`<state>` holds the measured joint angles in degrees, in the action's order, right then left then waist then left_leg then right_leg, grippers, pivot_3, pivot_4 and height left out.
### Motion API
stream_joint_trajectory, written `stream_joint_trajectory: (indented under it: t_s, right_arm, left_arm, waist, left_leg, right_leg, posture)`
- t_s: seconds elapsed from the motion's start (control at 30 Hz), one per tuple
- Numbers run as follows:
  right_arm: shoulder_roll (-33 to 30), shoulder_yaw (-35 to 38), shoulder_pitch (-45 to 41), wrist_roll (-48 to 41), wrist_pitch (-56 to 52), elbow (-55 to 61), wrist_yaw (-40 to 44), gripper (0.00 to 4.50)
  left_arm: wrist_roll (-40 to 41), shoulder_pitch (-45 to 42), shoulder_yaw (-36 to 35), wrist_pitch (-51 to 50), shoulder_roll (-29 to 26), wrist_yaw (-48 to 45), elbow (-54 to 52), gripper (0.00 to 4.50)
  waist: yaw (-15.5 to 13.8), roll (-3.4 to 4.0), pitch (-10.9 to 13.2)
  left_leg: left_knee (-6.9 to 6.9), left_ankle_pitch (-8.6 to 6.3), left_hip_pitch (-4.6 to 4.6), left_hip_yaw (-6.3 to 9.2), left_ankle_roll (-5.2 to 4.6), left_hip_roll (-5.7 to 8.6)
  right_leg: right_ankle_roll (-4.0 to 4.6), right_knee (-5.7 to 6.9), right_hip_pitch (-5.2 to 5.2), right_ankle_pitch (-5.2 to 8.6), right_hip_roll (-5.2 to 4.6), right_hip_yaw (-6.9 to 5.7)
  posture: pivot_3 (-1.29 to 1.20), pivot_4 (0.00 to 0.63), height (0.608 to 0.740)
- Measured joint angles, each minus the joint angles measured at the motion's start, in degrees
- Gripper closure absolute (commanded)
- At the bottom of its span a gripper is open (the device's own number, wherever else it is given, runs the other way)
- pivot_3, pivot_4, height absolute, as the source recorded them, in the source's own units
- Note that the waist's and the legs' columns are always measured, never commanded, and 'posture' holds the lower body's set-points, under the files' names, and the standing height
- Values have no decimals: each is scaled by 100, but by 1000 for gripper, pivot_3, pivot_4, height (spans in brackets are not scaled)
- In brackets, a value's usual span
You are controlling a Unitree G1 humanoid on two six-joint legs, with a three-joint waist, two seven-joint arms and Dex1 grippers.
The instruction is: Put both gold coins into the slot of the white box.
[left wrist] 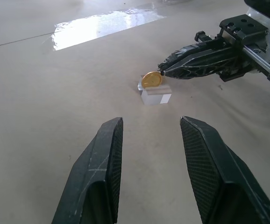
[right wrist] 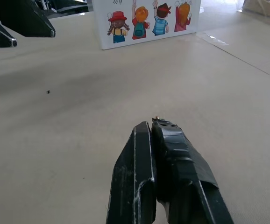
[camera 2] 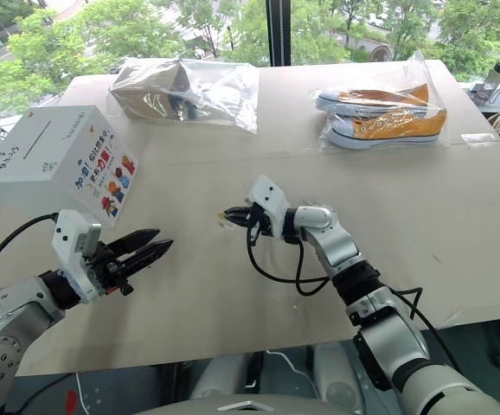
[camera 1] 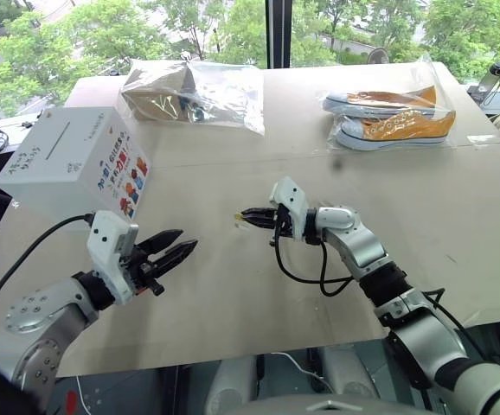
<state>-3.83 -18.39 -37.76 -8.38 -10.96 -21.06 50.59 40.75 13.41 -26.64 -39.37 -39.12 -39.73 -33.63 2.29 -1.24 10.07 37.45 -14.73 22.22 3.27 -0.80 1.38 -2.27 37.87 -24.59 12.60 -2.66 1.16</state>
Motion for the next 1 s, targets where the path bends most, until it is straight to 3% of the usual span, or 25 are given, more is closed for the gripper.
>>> stream_joint_trajectory:
  t_s: [0.07,0.23,0.6,0.7,0.87,1.0]
  right_arm:
    - [31,47,0,-62,-128,37,-6,3503]
    - [124,54,0,-85,-248,209,-151,1375]
    - [312,-83,-36,354,-242,-63,-698,1375]
    - [354,-91,-42,394,-248,-95,-736,2047]
    - [432,-103,-41,406,-240,-144,-724,4454]
    - [419,-114,-41,407,-231,-142,-698,4454]
  left_arm:
    - [0,21,-15,18,1,0,54,2569]
    - [0,34,-80,65,3,0,68,2569]
    - [0,29,-95,100,4,0,165,2569]
    - [0,28,-95,101,3,0,166,2569]
    - [1,28,-95,101,3,0,168,2569]
    - [-2,31,-94,106,4,-1,169,2569]
  waist:
    - [3,0,0]
    - [3,0,0]
    - [5,1,1]
    - [5,1,1]
    - [6,1,1]
    - [6,1,1]
  left_leg:
    - [0,0,0,0,0,0]
    - [0,0,0,0,0,0]
    - [-1,0,0,1,0,0]
    - [-2,0,0,0,0,0]
    - [-2,0,0,1,0,0]
    - [-2,0,0,1,0,0]
  right_leg:
    - [0,0,0,0,0,0]
    - [0,0,0,0,0,0]
    - [0,-1,-1,0,0,-1]
    - [1,-2,-1,0,0,-1]
    - [0,-2,-1,0,0,-1]
    - [0,-2,0,0,0,-1]
  posture:
    - [0,150,740]
    - [0,150,740]
    - [0,150,740]
    - [0,150,740]
    - [0,150,740]
    - [0,150,740]
